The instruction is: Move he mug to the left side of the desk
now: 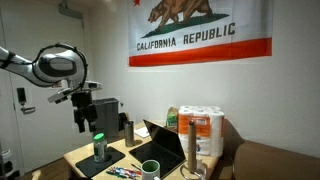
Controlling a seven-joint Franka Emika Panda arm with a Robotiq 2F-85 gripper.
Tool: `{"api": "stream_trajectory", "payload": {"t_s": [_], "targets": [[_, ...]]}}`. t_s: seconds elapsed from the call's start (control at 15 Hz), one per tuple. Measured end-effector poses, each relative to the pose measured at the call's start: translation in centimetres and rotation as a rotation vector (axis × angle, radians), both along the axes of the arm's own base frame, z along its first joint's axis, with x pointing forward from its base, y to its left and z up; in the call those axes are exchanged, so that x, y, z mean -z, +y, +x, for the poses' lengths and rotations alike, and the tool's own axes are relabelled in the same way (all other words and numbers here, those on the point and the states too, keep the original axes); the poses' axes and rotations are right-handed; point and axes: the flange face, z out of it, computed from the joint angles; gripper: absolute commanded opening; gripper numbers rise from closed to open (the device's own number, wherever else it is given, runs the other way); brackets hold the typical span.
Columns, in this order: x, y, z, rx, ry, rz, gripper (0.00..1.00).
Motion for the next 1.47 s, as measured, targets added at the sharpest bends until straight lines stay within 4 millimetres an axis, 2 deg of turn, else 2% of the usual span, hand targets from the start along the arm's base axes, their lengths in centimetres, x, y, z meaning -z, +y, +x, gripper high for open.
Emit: {"api": "stream_trajectory", "payload": {"t_s": [0.27, 0.4, 0.67, 1.0, 1.27, 1.47], "targets": [[0.1, -0.2, 0.0, 0.002, 0.003, 0.004, 1.0], [0.4, -1.2, 0.2, 0.017, 0.011, 0.014, 1.0], [0.6, -5.4, 1.7, 0.089, 0.021, 0.047, 1.0], [0.4, -10.9, 5.0, 0.231, 0.006, 0.084, 1.0], [0.6, -14.1, 7.8, 0.354, -0.017, 0.111, 1.0], [0.9, -16.4, 9.3, 0.383, -0.019, 0.101, 1.0]]}}
